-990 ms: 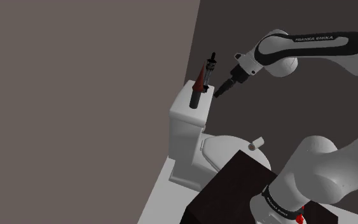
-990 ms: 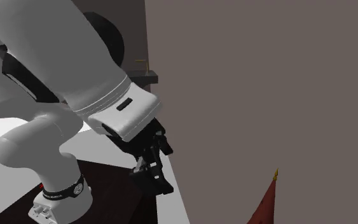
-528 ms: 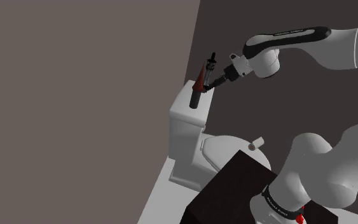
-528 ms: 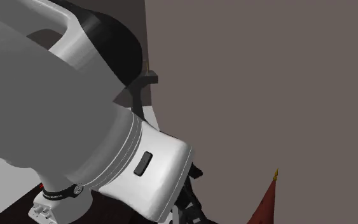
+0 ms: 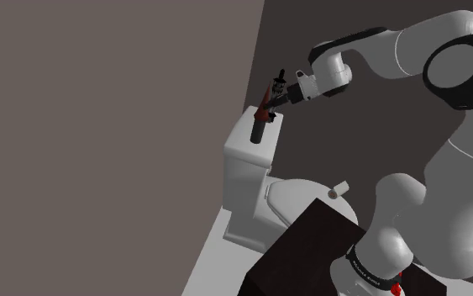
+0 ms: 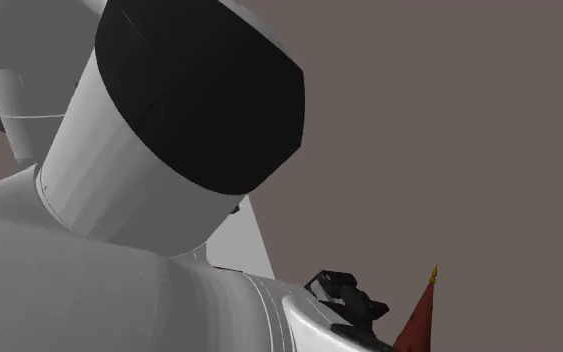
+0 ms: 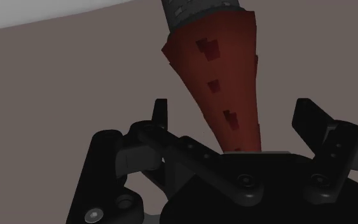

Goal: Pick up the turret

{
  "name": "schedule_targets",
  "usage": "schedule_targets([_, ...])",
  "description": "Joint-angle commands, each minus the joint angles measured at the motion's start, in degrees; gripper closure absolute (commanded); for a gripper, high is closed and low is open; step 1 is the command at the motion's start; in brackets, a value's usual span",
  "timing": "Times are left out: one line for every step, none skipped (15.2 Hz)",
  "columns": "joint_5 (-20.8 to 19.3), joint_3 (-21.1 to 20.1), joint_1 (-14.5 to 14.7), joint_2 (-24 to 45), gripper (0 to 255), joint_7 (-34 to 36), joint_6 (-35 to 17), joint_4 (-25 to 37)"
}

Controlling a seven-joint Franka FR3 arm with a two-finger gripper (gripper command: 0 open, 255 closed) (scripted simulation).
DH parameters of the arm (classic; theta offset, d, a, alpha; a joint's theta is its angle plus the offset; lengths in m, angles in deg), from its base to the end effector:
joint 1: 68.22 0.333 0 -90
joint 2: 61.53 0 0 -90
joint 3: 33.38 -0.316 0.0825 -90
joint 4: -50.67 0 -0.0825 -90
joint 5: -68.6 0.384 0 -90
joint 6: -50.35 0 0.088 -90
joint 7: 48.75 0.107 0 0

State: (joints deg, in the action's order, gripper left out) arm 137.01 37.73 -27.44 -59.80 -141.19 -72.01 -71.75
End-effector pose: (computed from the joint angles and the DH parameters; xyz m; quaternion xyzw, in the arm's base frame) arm 0.5001 -0.2429 0.4222 -0.8707 -0.1701 -0.4049 0.2211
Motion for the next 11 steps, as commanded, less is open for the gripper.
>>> schedule_targets([4.6, 0.2, -1.3, 3.8, 0, -3.3, 3.1, 0.8])
schedule_targets([5.6, -0.1, -1.9, 4.8, 0, -4.1, 3.6, 0.6])
schedule_targets([6.6, -0.5, -2.5, 5.8, 0, -4.9, 4.1, 0.5])
schedule_targets([7.6, -0.8, -3.1, 6.8, 0, -5.7, 4.6, 0.3])
schedule_targets([8.6, -1.2, -3.7, 7.7, 0, -6.5, 5.1, 0.2])
schedule_targets([9.6, -1.6, -4.3, 8.6, 0, -7.3, 5.6, 0.0])
schedule_targets([10.1, -1.8, -4.6, 9.1, 0, -7.7, 5.8, -0.1])
schedule_targets([10.1, -1.8, -4.6, 9.1, 0, -7.7, 5.8, -0.1])
schedule_targets([10.2, -1.9, -4.7, 9.2, 255, -7.7, 5.9, 0.0])
schedule_targets([10.2, -1.9, -4.7, 9.3, 255, -7.7, 5.9, 0.0])
schedule_targets([10.2, -1.9, -4.7, 9.3, 255, -7.7, 5.9, 0.0])
